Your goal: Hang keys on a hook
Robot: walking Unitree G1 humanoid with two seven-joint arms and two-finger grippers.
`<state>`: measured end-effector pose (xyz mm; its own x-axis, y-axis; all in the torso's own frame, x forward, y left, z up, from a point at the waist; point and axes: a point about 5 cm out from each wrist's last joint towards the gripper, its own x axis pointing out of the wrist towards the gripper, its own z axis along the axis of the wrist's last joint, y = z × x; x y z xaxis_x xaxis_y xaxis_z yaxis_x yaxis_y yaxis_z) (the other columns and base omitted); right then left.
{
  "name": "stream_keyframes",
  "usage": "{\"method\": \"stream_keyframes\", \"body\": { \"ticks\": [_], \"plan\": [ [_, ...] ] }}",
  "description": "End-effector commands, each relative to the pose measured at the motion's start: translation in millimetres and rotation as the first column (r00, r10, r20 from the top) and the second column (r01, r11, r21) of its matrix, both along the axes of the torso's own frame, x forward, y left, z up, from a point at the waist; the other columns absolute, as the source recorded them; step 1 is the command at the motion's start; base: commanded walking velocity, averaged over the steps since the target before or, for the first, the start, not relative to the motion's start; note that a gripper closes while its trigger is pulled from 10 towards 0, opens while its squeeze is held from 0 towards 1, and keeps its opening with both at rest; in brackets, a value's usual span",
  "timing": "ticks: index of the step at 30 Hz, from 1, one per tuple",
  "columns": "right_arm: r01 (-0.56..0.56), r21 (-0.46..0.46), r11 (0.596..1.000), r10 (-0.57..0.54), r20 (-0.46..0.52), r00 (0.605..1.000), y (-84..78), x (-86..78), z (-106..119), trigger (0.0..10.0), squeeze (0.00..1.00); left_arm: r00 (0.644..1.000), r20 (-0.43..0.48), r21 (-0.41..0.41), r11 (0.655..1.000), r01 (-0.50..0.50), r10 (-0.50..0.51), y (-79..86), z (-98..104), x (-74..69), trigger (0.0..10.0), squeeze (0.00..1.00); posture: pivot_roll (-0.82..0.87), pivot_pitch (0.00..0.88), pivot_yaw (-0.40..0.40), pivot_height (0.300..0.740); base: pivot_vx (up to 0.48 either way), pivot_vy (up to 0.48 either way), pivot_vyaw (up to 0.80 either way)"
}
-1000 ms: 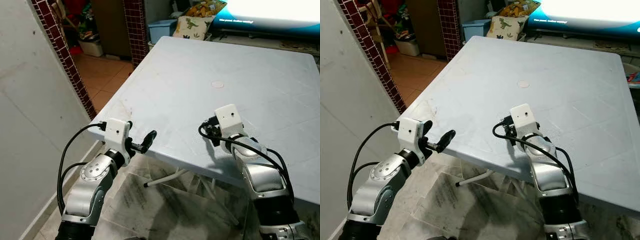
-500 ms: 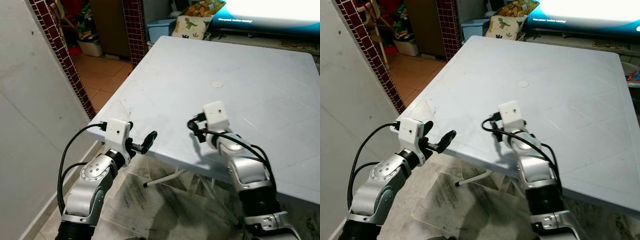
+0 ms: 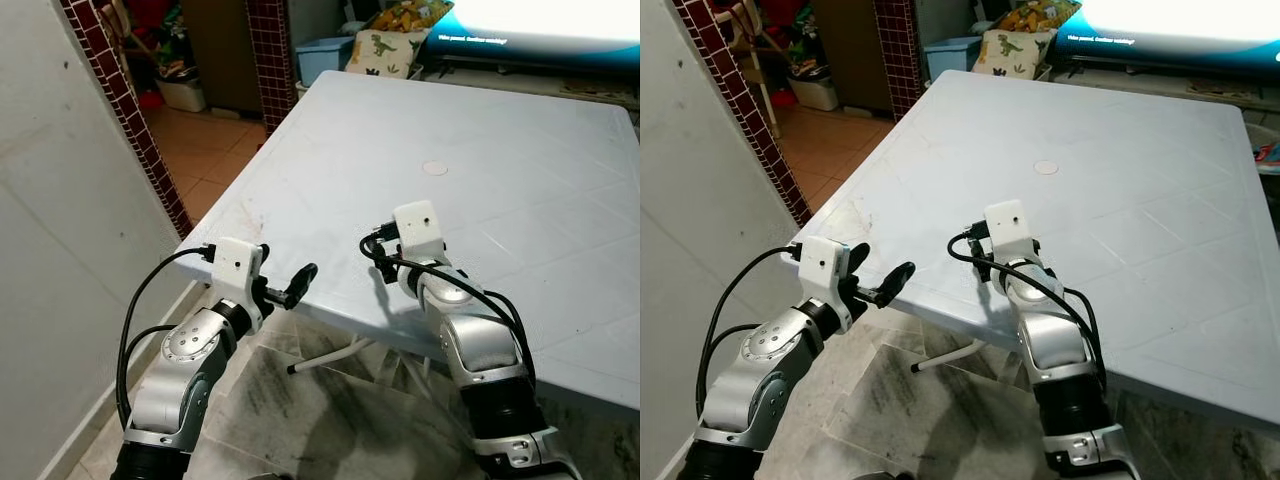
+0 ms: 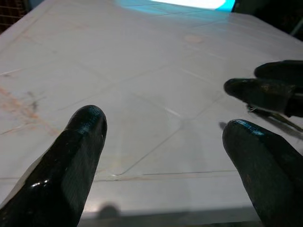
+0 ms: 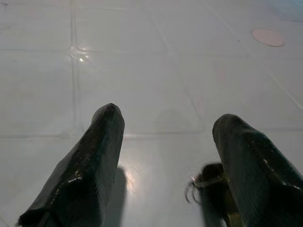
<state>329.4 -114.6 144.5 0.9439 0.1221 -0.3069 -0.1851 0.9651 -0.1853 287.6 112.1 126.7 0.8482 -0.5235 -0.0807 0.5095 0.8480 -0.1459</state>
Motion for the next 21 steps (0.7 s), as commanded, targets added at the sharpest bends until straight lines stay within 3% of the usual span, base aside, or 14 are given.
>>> {"method": "stream_keyframes", "body": {
  "ticks": [1, 8, 13, 21],
  "plan": [
    [0.008, -0.002, 1.0, -0.008, 0.018, 1.0, 3.2, -6.7, 4.5, 10.0, 0.0, 1.0, 0.007, -0.01, 1.0, 0.027, -0.027, -1.3, 3.6, -2.7, 10.0, 0.0, 0.0, 0.048, 0.089, 0.74, 0.0, 0.0, 0.0],
    [0.034, 0.003, 0.999, -0.034, 0.004, 0.999, 2.1, -14.1, -0.3, 10.0, 0.0, 0.999, 0.007, -0.001, 0.999, 0.044, -0.044, -2.2, 2.8, -4.3, 10.0, 0.0, 0.0, 0.048, 0.089, 0.74, 0.0, 0.0, 0.0],
    [0.096, 0.061, 0.993, -0.094, -0.045, 0.995, 1.4, -18.6, -6.7, 10.0, 0.0, 0.993, -0.013, 0.006, 0.993, 0.116, -0.116, -6.0, 0.5, -8.6, 10.0, 0.0, -0.01, 0.045, 0.089, 0.74, 0.0, 0.0, 0.0],
    [0.128, 0.12, 0.985, -0.115, -0.106, 0.988, 7.4, -24.0, -13.1, 10.0, 0.0, 0.991, -0.018, 0.01, 0.992, 0.129, -0.129, -5.9, -0.6, -9.8, 10.0, 0.0, 0.0, 0.04, 0.087, 0.74, 0.0, 0.0, 0.0]
  ]
}}
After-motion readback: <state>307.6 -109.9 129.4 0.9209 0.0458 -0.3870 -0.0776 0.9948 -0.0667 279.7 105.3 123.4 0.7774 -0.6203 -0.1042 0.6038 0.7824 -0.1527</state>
